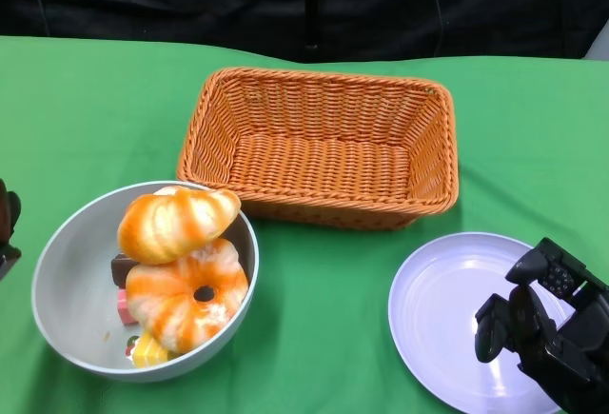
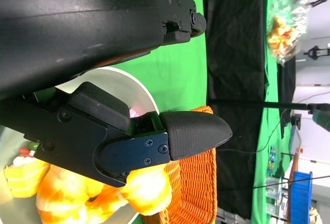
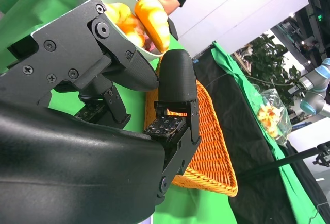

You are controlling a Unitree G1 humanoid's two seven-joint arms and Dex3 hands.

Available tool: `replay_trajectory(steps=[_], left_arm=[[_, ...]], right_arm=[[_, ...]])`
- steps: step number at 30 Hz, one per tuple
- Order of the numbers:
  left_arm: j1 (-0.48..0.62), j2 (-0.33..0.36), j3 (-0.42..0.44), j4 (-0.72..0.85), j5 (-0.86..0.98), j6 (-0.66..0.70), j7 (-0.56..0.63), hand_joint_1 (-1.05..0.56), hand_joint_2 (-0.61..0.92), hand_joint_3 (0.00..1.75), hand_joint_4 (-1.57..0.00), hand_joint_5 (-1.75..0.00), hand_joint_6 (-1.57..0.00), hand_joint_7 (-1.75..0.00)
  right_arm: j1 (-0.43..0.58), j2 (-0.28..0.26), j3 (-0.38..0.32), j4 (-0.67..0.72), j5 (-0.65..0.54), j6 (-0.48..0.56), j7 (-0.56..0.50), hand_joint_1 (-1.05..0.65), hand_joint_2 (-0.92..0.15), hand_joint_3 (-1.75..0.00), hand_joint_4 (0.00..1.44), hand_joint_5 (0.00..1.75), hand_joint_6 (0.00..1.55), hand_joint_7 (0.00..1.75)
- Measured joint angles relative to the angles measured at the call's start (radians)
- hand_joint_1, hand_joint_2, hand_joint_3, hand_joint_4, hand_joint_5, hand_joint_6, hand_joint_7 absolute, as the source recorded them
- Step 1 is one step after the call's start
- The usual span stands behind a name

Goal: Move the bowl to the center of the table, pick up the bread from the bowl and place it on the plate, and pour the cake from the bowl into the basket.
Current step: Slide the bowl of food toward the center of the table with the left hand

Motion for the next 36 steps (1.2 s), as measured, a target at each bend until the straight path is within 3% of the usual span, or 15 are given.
replay_trajectory(steps=[15,36], left_arm=[[-0.048,0.018,-0.013,0.110,-0.018,0.038,-0.047,-1.05,0.92,0.76,0.00,0.00,0.00,0.00],[-0.073,0.017,-0.047,0.138,-0.059,0.055,-0.123,-1.05,0.92,0.78,0.00,0.00,0.00,0.00]], right_arm=[[-0.007,0.011,0.000,0.012,-0.016,-0.007,0.003,-0.06,-0.50,-1.31,0.92,1.75,0.83,1.57],[-0.014,0.015,-0.001,0.034,-0.030,-0.027,0.023,-0.08,-0.49,-1.29,0.92,1.75,0.83,1.57]])
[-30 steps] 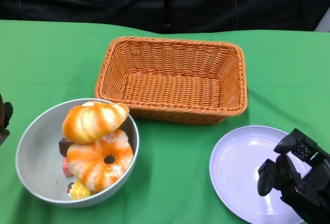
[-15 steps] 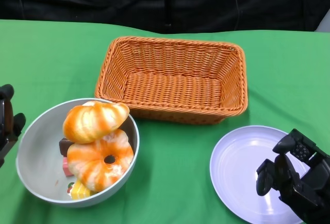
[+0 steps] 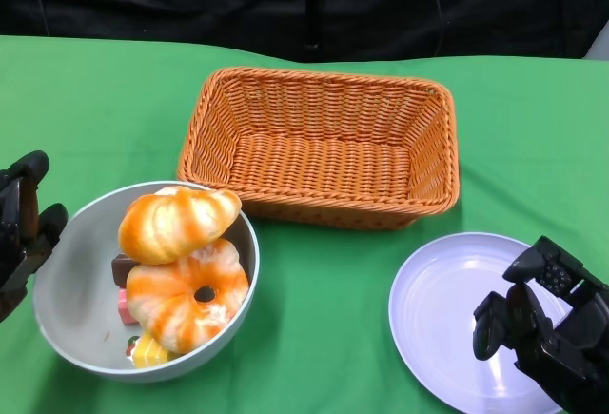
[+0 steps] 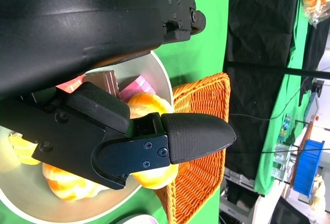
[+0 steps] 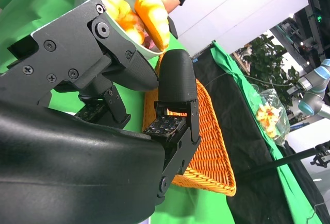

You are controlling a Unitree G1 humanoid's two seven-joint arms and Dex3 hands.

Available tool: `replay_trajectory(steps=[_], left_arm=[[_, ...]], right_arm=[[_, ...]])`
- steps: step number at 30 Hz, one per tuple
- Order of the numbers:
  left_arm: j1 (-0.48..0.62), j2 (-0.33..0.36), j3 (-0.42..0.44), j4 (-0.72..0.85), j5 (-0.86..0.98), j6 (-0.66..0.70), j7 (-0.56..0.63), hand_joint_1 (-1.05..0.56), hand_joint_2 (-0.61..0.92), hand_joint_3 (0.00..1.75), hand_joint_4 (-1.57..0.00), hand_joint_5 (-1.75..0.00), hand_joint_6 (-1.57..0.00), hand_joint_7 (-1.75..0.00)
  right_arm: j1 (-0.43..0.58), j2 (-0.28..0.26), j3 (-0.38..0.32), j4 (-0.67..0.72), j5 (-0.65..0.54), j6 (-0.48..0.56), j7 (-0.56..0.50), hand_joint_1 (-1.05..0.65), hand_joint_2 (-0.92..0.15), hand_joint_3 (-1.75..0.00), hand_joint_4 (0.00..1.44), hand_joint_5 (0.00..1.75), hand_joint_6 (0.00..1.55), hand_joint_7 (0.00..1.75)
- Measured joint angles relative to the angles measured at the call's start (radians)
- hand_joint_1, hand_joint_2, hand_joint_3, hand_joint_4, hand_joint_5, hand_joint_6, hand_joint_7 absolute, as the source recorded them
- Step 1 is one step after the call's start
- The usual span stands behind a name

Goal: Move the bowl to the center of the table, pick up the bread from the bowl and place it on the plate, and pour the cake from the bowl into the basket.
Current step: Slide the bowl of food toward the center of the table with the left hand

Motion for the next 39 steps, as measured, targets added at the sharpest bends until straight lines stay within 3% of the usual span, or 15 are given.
replay_trajectory(steps=[13,39], left_arm=[[-0.019,-0.031,-0.060,0.010,-0.009,-0.019,-0.027,-1.05,0.92,0.80,0.00,0.00,0.00,0.00],[0.030,-0.082,-0.101,-0.089,-0.047,0.008,-0.031,-1.04,0.92,0.78,0.00,0.00,0.00,0.00]], right_arm=[[0.000,0.011,0.001,0.000,-0.008,-0.012,0.001,-0.08,-0.51,-1.27,0.92,1.75,0.82,1.57],[0.000,0.014,0.000,0.000,-0.005,-0.012,0.008,-0.07,-0.48,-1.33,0.91,1.75,0.84,1.55]])
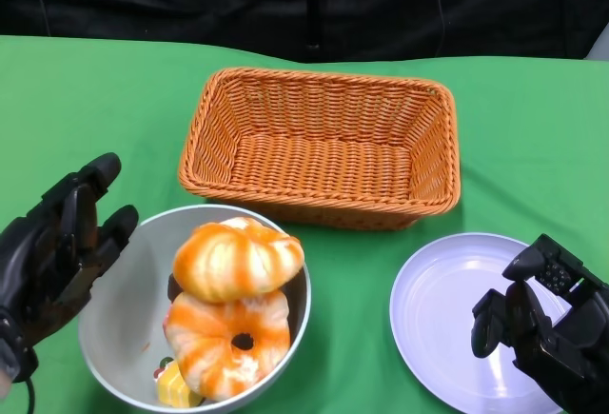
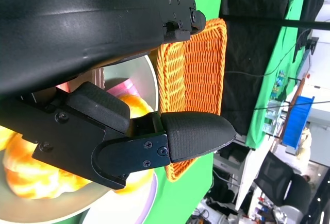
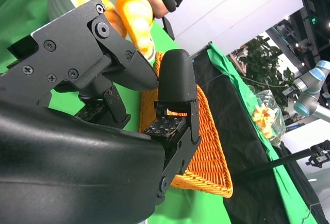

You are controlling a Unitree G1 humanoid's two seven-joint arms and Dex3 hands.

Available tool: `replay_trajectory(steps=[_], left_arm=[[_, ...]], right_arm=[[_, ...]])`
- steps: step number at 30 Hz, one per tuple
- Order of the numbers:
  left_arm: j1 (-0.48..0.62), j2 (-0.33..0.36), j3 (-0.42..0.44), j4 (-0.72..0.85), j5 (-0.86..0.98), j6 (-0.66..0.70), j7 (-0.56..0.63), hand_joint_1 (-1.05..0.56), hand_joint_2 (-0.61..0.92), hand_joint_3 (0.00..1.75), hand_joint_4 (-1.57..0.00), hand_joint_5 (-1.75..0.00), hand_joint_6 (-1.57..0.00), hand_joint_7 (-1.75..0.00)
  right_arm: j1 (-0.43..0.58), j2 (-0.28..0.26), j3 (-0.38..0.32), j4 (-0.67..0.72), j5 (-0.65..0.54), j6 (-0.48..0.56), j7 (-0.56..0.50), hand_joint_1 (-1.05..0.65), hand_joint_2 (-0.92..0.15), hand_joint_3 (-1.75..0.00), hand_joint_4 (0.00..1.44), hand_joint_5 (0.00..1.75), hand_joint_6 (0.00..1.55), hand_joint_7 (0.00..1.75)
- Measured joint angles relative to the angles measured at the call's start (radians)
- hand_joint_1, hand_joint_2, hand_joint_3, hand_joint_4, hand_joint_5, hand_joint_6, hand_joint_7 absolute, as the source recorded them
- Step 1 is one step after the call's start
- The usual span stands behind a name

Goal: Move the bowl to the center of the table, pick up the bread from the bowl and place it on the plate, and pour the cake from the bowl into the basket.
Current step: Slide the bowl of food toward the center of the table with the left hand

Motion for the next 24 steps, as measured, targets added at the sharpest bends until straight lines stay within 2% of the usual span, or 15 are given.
replay_trajectory(steps=[21,24], left_arm=[[0.008,-0.004,-0.004,-0.013,0.000,-0.002,0.000,-1.03,0.92,0.79,0.00,0.00,0.00,0.00],[0.026,0.006,-0.011,-0.035,0.020,-0.016,0.002,-1.05,0.92,0.80,0.00,0.00,0.00,0.00]], right_arm=[[0.003,0.001,0.000,-0.005,0.005,0.000,0.001,-0.08,-0.47,-1.34,0.91,1.75,0.84,1.54],[0.005,0.001,0.000,-0.010,0.005,0.000,0.001,-0.07,-0.49,-1.30,0.92,1.75,0.84,1.55]])
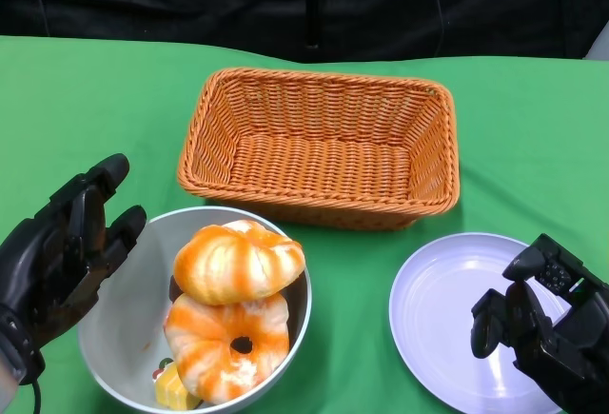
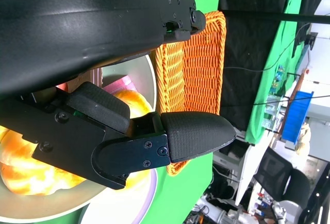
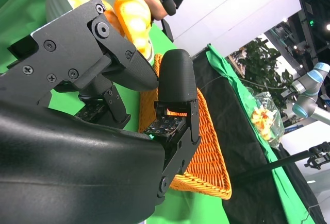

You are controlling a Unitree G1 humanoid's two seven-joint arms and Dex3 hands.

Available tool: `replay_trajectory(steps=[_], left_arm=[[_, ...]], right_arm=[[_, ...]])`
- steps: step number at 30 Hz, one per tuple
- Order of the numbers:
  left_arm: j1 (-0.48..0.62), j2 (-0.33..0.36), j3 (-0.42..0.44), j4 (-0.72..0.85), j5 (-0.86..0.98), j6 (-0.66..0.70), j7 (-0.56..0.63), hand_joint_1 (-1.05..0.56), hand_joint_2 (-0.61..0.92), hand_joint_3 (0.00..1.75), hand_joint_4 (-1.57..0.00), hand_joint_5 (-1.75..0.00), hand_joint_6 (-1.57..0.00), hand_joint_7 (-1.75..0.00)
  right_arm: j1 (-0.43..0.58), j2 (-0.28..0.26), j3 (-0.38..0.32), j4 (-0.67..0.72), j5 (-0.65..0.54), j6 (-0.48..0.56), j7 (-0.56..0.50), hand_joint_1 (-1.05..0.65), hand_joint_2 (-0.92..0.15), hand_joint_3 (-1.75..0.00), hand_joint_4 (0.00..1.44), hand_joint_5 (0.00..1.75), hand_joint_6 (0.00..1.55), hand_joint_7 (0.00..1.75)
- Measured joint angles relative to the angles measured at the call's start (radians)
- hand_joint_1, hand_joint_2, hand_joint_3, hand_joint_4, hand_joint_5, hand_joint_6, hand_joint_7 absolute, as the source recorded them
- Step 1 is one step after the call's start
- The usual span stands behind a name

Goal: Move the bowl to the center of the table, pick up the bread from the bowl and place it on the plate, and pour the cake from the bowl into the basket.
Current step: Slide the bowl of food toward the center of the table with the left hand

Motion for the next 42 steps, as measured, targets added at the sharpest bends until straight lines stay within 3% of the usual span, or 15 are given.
replay_trajectory(steps=[8,22,42], left_arm=[[0.076,0.023,0.014,-0.065,0.035,-0.030,0.003,-1.04,0.92,0.81,0.00,0.00,0.00,0.00],[0.111,0.040,0.034,-0.086,0.017,-0.017,0.002,-1.04,0.92,0.81,0.00,0.00,0.00,0.00],[0.194,0.067,0.034,-0.223,-0.026,0.093,0.003,-1.04,0.92,0.84,0.00,0.00,0.00,0.00]], right_arm=[[0.011,0.003,0.002,-0.019,0.001,0.000,0.000,-0.07,-0.51,-1.26,0.92,1.74,0.84,1.55],[0.021,0.004,0.004,-0.037,0.007,0.002,0.000,-0.06,-0.51,-1.26,0.91,1.75,0.83,1.56],[0.028,0.005,0.014,-0.050,0.014,0.002,-0.001,-0.06,-0.51,-1.27,0.91,1.75,0.83,1.55]])
